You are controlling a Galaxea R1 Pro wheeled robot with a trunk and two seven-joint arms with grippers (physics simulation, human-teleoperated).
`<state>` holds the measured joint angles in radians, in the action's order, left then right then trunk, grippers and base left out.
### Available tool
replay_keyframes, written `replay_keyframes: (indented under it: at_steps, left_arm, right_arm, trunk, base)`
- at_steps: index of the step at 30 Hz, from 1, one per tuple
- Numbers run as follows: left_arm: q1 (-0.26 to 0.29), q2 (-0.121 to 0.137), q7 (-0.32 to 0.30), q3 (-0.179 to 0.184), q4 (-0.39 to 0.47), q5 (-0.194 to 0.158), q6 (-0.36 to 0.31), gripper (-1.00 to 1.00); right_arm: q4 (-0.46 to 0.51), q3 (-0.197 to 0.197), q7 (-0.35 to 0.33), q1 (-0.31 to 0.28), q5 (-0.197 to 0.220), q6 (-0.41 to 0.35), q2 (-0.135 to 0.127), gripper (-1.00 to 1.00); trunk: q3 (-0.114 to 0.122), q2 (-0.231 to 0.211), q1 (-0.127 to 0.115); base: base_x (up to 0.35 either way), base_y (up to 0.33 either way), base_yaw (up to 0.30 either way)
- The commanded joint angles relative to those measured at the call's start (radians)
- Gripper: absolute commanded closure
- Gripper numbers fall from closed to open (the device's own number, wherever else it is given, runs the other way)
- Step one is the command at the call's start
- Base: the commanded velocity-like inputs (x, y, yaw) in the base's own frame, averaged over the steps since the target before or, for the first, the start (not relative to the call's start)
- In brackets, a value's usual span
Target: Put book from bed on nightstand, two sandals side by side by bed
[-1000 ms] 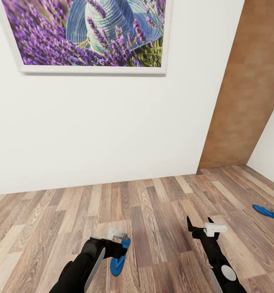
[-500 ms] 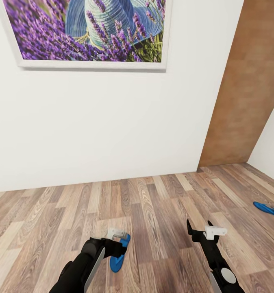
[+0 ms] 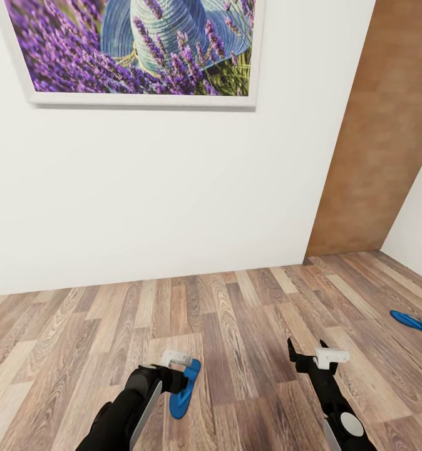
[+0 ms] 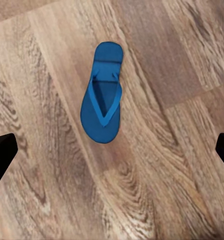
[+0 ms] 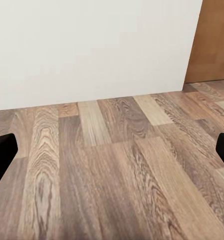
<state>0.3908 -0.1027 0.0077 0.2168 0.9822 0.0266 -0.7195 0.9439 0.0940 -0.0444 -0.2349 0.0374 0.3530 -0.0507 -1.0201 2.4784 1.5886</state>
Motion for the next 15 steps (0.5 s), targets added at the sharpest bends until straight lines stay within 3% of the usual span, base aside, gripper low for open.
replay_keyframes:
  at_steps: [1,5,8,15]
  left_arm:
    - [0.000,0.000,0.003,0.001,0.001,0.003,-0.005,-1.00]
    - [0.000,0.000,0.005,0.001,0.001,0.002,-0.005,-1.00]
    - [0.000,0.000,0.006,0.001,0.000,0.002,-0.005,-1.00]
    - [0.000,0.000,0.006,0.002,0.000,0.001,-0.005,-1.00]
  right_arm:
    - [0.000,0.001,-0.005,-0.001,0.004,0.003,0.000,-1.00]
    - [0.000,0.001,-0.005,0.000,0.004,0.003,0.000,-1.00]
    - [0.000,0.001,-0.005,0.000,0.004,0.003,0.000,-1.00]
    - [0.000,0.001,-0.005,-0.001,0.004,0.003,0.001,-1.00]
  trunk:
    - [-0.001,0.000,0.000]
    - [-0.001,0.000,0.000]
    - [-0.010,0.021,0.011]
    - [-0.037,0.023,0.015]
  base:
    - [0.000,0.000,0.000]
    - [0.000,0.000,0.000]
    - [0.000,0.000,0.000]
    - [0.000,0.000,0.000]
